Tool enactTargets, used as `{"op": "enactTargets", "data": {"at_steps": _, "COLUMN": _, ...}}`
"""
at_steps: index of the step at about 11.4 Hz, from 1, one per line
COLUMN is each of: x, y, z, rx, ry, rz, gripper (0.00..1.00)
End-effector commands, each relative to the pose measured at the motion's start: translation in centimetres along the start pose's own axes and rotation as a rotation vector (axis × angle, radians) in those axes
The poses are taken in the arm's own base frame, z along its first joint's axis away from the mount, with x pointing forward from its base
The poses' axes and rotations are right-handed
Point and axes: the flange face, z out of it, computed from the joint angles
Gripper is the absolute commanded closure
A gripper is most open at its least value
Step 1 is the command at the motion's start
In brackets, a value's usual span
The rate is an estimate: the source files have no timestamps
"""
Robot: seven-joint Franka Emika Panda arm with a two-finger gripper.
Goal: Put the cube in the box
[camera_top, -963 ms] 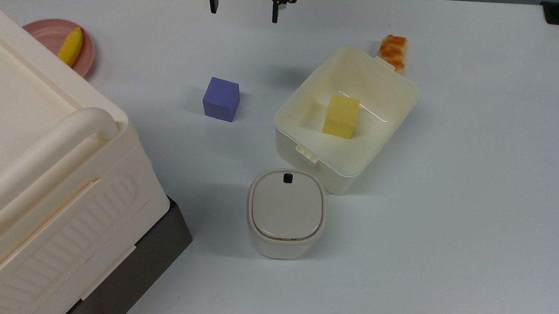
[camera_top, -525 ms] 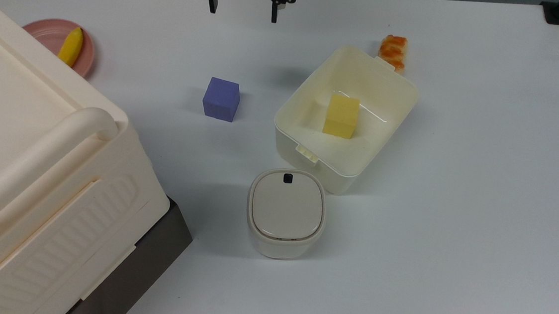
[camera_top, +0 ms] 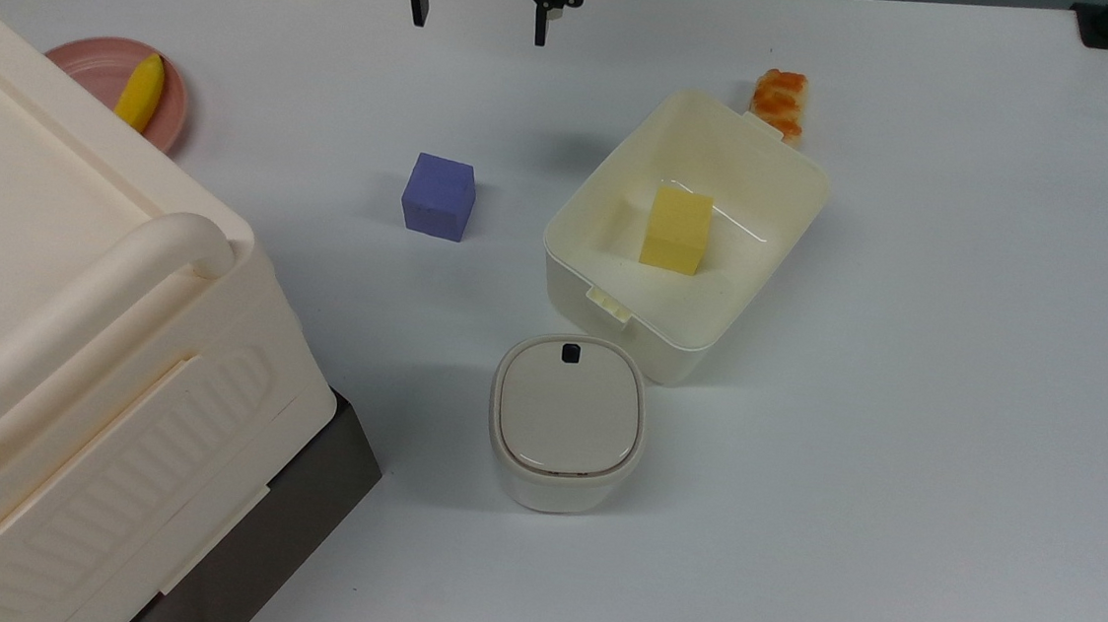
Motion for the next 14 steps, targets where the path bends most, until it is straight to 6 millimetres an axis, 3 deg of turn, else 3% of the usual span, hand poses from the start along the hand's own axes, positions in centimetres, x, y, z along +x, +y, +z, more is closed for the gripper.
{"op": "enactTargets", "data": {"at_steps": 1, "x": -0.1, "y": 0.2, "z": -0.2, "rx": 0.02, "ry": 0.01, "rz": 0.009, "gripper": 0.0}}
{"op": "enactTargets", "data": {"at_steps": 4, "x": -0.1, "y": 0.3, "z": 0.1, "rx": 0.021, "ry": 0.004, "rz": 0.005, "gripper": 0.0}}
{"op": "enactTargets", "data": {"at_steps": 8, "x": -0.5, "y": 1.2, "z": 6.1, "rx": 0.023, "ry": 0.051, "rz": 0.027, "gripper": 0.0}}
{"op": "enactTargets", "data": {"at_steps": 11, "x": -2.3, "y": 4.6, "z": 11.0, "rx": 0.012, "ry": 0.061, "rz": 0.063, "gripper": 0.0}}
{"op": "enactTargets", "data": {"at_steps": 14, "x": -3.3, "y": 8.9, "z": 13.4, "rx": 0.005, "ry": 0.003, "rz": 0.091, "gripper": 0.0}}
